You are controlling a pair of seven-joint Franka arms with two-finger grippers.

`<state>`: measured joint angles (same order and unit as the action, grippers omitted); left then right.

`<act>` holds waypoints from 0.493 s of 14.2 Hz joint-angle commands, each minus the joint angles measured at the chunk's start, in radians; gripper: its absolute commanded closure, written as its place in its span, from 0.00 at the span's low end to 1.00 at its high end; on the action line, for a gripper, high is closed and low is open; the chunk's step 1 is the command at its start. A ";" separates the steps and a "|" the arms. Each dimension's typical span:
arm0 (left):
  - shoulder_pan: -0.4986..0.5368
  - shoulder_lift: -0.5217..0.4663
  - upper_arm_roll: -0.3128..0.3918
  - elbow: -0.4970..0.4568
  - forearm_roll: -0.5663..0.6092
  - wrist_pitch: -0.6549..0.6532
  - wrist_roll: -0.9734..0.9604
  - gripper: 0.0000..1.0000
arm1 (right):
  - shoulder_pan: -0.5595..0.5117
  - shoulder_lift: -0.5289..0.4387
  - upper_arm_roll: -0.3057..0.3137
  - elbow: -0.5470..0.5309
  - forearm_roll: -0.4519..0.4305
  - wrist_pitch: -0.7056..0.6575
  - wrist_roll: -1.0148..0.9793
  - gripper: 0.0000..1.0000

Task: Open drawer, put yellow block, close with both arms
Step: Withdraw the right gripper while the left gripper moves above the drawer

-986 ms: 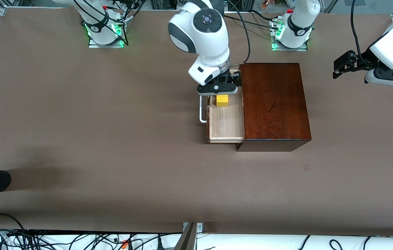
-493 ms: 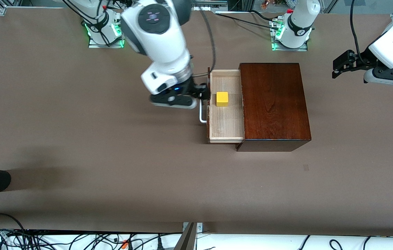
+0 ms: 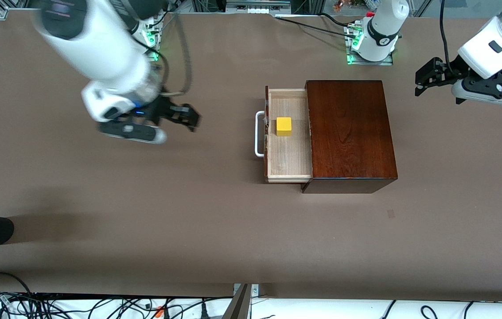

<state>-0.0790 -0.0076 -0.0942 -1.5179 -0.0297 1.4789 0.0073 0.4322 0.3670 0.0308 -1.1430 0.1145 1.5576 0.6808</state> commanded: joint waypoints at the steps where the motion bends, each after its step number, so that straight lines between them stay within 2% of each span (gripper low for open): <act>1: -0.001 -0.003 -0.031 0.018 0.019 -0.008 0.019 0.00 | -0.010 -0.164 -0.083 -0.165 0.050 -0.031 -0.117 0.00; 5: -0.002 0.003 -0.105 0.018 0.016 -0.002 0.017 0.00 | -0.010 -0.293 -0.234 -0.300 0.045 -0.099 -0.328 0.00; 7: -0.011 0.026 -0.152 0.056 0.010 -0.003 0.028 0.00 | -0.009 -0.312 -0.287 -0.326 0.031 -0.097 -0.381 0.00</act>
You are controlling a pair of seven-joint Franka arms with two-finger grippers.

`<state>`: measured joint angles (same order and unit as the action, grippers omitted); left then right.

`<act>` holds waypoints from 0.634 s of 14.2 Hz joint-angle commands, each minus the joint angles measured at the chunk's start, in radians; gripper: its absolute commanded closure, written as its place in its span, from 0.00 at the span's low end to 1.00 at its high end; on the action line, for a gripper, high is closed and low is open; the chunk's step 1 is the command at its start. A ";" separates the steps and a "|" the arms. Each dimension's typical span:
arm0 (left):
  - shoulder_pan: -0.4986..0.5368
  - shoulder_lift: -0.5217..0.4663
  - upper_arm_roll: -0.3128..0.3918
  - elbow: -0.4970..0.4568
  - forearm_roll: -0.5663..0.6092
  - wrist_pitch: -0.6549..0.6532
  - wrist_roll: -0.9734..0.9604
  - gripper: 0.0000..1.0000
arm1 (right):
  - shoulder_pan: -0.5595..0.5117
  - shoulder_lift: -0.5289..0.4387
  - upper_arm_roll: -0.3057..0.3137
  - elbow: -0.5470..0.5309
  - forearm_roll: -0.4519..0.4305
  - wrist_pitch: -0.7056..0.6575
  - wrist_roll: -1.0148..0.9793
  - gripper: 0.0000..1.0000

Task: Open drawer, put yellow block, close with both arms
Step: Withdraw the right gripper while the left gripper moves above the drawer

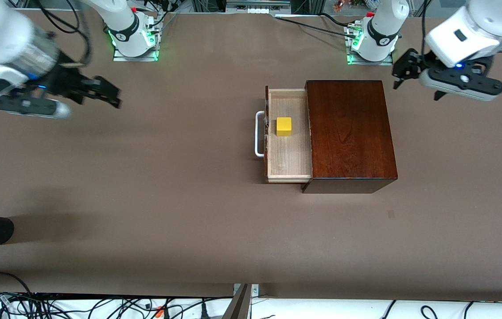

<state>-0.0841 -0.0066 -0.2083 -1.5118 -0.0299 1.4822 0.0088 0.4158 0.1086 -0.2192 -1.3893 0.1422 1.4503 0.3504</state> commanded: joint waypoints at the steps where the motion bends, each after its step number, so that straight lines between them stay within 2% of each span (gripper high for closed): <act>1: -0.009 0.046 -0.065 0.065 0.011 -0.006 0.034 0.00 | 0.006 -0.052 -0.049 -0.080 -0.027 0.013 -0.054 0.00; 3: -0.013 0.089 -0.130 0.094 0.016 -0.005 0.040 0.00 | 0.006 -0.049 -0.074 -0.082 -0.073 0.022 -0.108 0.00; 7: -0.014 0.128 -0.210 0.124 0.015 -0.006 0.204 0.00 | 0.001 -0.026 -0.141 -0.068 -0.064 0.038 -0.145 0.00; 9: -0.013 0.143 -0.252 0.124 0.016 -0.005 0.279 0.00 | 0.008 -0.027 -0.137 -0.065 -0.073 0.025 -0.139 0.00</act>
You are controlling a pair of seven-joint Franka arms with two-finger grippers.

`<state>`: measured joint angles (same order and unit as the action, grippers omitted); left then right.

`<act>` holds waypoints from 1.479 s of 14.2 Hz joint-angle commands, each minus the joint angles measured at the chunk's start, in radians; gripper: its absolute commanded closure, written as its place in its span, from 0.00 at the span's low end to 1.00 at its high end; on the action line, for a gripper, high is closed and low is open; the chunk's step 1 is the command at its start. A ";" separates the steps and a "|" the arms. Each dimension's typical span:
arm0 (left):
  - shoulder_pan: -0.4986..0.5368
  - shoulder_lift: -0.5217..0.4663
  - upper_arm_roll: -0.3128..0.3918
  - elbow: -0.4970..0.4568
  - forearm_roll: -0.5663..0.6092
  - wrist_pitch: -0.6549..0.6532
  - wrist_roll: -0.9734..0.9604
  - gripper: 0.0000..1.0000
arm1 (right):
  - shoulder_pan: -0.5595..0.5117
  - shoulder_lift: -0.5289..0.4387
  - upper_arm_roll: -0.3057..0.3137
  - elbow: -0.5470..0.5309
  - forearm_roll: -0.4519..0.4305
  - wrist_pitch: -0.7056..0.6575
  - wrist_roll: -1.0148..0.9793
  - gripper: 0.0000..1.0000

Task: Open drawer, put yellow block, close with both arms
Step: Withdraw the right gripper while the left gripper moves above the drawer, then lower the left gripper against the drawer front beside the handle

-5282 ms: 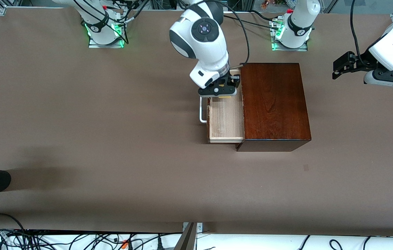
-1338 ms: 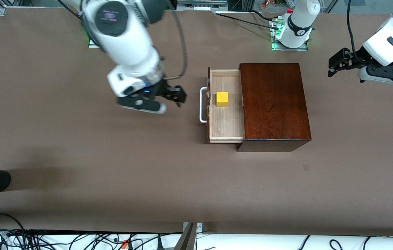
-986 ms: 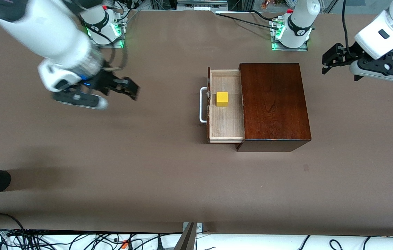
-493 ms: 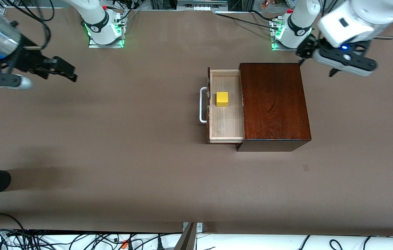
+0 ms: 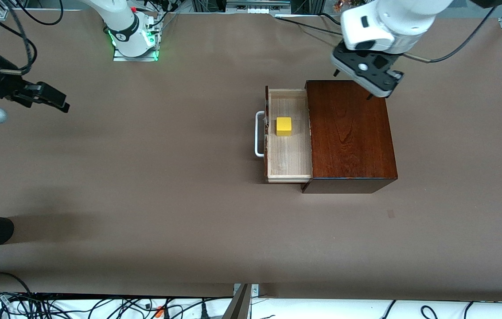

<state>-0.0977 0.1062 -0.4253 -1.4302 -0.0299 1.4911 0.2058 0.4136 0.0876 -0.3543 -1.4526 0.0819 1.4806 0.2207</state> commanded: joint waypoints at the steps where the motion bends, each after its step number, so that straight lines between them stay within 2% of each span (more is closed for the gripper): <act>1: -0.003 0.047 -0.059 0.045 0.016 -0.006 0.084 0.00 | 0.010 -0.006 -0.002 0.004 -0.013 -0.009 -0.007 0.00; 3: -0.042 0.091 -0.098 0.068 0.021 0.047 0.096 0.00 | 0.004 -0.005 -0.018 0.014 -0.001 -0.002 -0.011 0.00; 5: -0.109 0.150 -0.098 0.070 0.024 0.092 0.170 0.00 | 0.004 -0.003 -0.025 0.014 0.006 0.003 -0.011 0.00; 8: -0.180 0.228 -0.098 0.070 0.040 0.184 0.260 0.00 | 0.013 0.004 -0.015 -0.011 -0.031 -0.011 -0.026 0.00; 14: -0.353 0.403 -0.095 0.071 0.269 0.339 0.322 0.00 | 0.001 -0.003 -0.012 -0.045 -0.066 -0.003 -0.130 0.00; 17: -0.392 0.486 -0.093 0.071 0.332 0.399 0.397 0.00 | -0.027 -0.002 -0.006 -0.045 -0.070 0.021 -0.182 0.00; 18: -0.408 0.509 -0.090 0.071 0.369 0.406 0.417 0.00 | -0.064 -0.002 0.027 -0.045 -0.070 0.026 -0.205 0.00; 20: -0.416 0.536 -0.090 0.070 0.415 0.406 0.422 0.00 | -0.192 -0.002 0.154 -0.045 -0.070 0.041 -0.219 0.00; 21: -0.418 0.543 -0.087 0.067 0.435 0.406 0.422 0.00 | -0.231 -0.003 0.193 -0.045 -0.071 0.043 -0.222 0.00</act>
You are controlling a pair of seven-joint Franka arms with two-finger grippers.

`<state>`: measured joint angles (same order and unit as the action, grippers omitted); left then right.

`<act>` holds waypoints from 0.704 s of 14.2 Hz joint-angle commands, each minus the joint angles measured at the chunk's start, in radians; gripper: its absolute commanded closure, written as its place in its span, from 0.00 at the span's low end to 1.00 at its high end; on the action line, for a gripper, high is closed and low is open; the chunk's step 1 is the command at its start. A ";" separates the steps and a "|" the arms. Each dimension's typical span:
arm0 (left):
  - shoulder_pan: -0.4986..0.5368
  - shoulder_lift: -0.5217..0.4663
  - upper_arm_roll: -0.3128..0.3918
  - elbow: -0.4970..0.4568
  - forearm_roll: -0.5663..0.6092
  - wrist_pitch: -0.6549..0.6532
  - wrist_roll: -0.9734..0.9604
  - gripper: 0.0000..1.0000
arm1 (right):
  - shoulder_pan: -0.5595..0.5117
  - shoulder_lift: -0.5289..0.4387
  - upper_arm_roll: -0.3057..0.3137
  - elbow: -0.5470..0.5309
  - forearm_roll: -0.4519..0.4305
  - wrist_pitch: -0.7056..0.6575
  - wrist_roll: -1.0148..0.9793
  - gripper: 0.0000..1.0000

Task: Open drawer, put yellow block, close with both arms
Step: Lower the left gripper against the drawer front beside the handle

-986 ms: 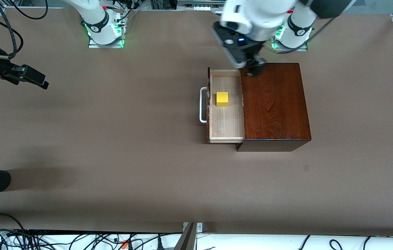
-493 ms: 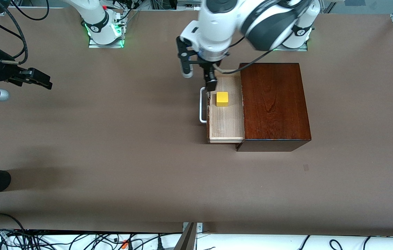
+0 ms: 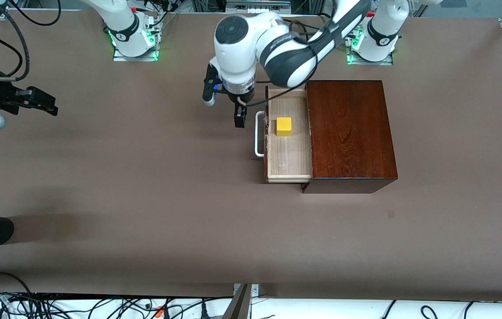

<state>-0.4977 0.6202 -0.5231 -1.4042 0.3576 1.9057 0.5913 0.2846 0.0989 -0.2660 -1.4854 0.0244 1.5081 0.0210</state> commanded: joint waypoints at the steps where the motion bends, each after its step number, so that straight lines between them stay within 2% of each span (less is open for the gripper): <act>1: -0.018 0.038 0.011 0.040 0.067 -0.010 0.038 0.00 | -0.116 -0.015 0.122 -0.012 -0.014 0.014 -0.023 0.00; 10: -0.002 0.066 0.034 0.028 0.078 -0.019 0.048 0.00 | -0.114 -0.015 0.128 -0.003 -0.014 0.026 -0.023 0.00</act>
<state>-0.4984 0.6738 -0.4952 -1.4023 0.4129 1.9046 0.6183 0.1870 0.0981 -0.1578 -1.4844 0.0243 1.5261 0.0146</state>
